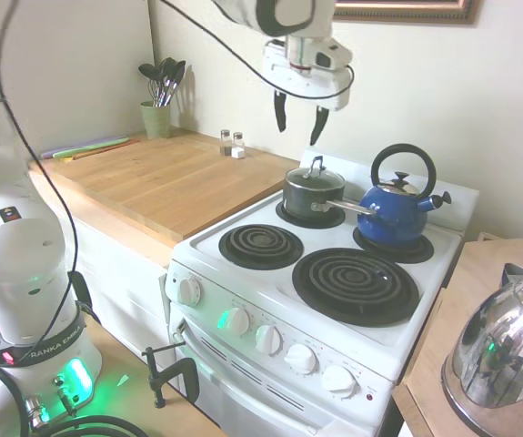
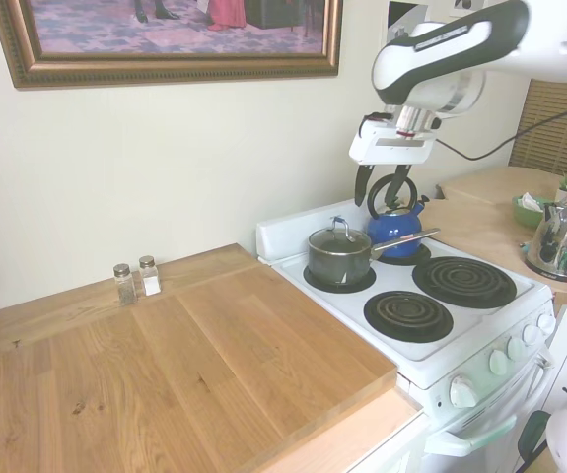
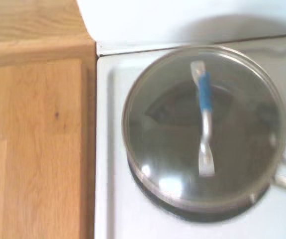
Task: Uncover the lid of the pot
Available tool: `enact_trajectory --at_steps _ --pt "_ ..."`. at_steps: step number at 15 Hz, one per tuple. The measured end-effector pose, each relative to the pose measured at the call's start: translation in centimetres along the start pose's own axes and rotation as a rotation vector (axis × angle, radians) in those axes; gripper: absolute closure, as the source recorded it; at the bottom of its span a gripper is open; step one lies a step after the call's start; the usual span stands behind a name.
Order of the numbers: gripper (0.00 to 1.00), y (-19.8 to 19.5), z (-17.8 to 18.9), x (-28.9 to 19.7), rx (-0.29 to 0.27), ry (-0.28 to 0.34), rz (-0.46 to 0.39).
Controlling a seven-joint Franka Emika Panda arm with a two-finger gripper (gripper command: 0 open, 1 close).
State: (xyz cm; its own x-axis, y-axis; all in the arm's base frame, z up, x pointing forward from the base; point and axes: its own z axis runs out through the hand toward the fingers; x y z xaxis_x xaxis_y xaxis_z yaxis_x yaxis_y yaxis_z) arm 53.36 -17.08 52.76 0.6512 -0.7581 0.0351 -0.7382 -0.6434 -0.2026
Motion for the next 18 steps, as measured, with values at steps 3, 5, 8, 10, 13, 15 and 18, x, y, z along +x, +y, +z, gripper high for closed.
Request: enact_trajectory --at_steps 3,5,8,10,13,15,18 --pt "0.0 -2.8 2.9 3.6 -0.033 -0.02 -0.009" --pt "1.0 -3.9 4.3 4.9 -0.05 -0.032 -0.014" --pt "1.0 -4.6 6.5 5.1 -0.082 -0.054 -0.027" --pt "1.0 -4.9 7.0 5.0 -0.087 -0.062 -0.033" --pt "1.0 -4.9 7.1 4.8 -0.092 -0.072 -0.039" --pt "1.0 -4.9 7.4 4.8 -0.095 -0.082 -0.042" --pt "1.0 -5.3 8.1 5.1 -0.101 -0.087 -0.047"
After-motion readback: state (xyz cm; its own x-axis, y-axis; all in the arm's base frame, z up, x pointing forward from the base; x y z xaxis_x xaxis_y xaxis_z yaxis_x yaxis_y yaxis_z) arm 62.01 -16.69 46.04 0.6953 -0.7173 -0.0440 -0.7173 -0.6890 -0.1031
